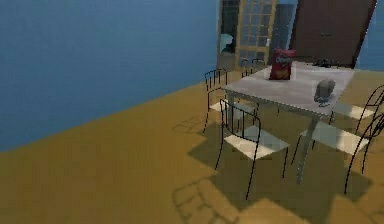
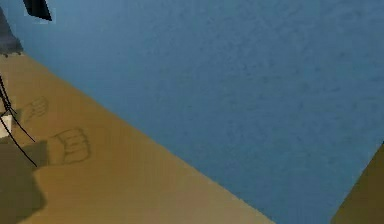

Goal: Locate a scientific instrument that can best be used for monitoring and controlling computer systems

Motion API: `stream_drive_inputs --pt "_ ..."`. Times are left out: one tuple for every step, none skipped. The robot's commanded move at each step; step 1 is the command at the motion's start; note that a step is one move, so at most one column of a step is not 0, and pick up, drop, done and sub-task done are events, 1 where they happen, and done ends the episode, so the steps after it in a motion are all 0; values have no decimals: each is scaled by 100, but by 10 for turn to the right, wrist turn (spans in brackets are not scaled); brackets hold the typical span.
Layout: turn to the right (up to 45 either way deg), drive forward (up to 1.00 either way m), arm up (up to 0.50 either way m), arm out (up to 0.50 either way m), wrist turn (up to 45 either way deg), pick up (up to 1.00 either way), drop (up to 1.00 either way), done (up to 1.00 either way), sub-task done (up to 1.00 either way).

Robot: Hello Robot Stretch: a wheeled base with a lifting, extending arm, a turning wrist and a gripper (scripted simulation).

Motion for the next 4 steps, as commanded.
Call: stream_drive_inputs --pt "0 25 0 0 0 0 0 0 0" --pt "-180 0 0 0 0 0 0 0 0" --pt "0 100 0 0 0 0 0 0 0" --pt "-300 0 0 0 0 0 0 0 0"
